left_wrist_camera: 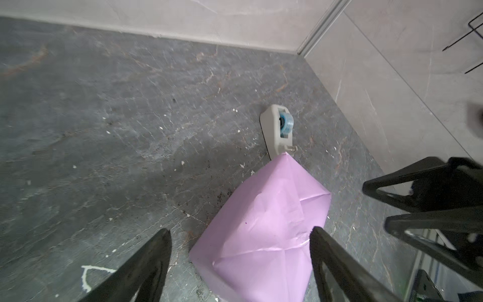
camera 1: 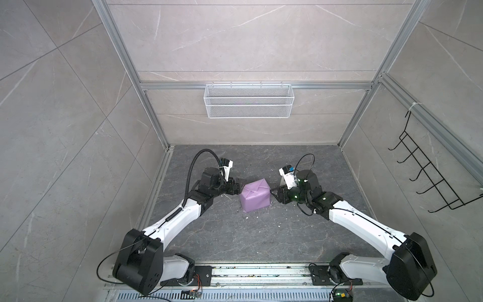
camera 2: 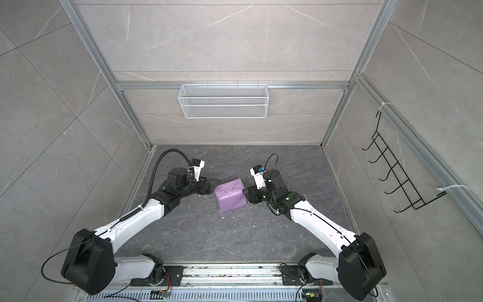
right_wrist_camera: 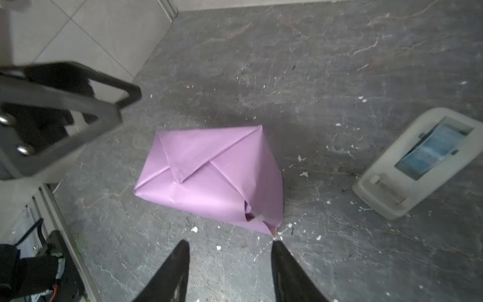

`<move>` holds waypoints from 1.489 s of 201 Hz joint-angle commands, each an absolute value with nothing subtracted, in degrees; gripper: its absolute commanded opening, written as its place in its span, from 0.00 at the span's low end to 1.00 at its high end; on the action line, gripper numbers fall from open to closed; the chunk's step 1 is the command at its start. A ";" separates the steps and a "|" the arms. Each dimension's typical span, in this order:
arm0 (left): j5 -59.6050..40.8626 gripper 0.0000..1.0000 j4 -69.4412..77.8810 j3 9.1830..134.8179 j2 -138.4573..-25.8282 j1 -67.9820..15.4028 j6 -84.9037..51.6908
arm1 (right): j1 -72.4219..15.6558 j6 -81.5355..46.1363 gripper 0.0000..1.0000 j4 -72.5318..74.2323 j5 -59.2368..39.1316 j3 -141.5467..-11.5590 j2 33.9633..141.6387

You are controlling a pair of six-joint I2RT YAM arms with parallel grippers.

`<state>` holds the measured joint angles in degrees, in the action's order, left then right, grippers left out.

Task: Wrap the gift box in paper
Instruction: 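Release the lavender block with both grippers and lift them away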

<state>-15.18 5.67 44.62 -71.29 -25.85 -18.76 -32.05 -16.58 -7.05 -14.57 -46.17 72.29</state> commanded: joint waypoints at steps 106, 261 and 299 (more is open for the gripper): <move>-7.39 0.84 0.55 40.59 -66.35 -21.95 -26.01 | -41.57 -24.26 0.33 6.39 -11.15 -53.91 90.88; -14.80 0.85 15.85 49.91 -93.32 -19.34 -41.55 | -26.00 -32.21 0.65 4.12 -20.43 -72.99 109.09; -15.89 0.85 16.90 56.24 -102.26 -18.19 -43.56 | -25.33 -34.68 0.69 3.76 -28.47 -83.36 119.73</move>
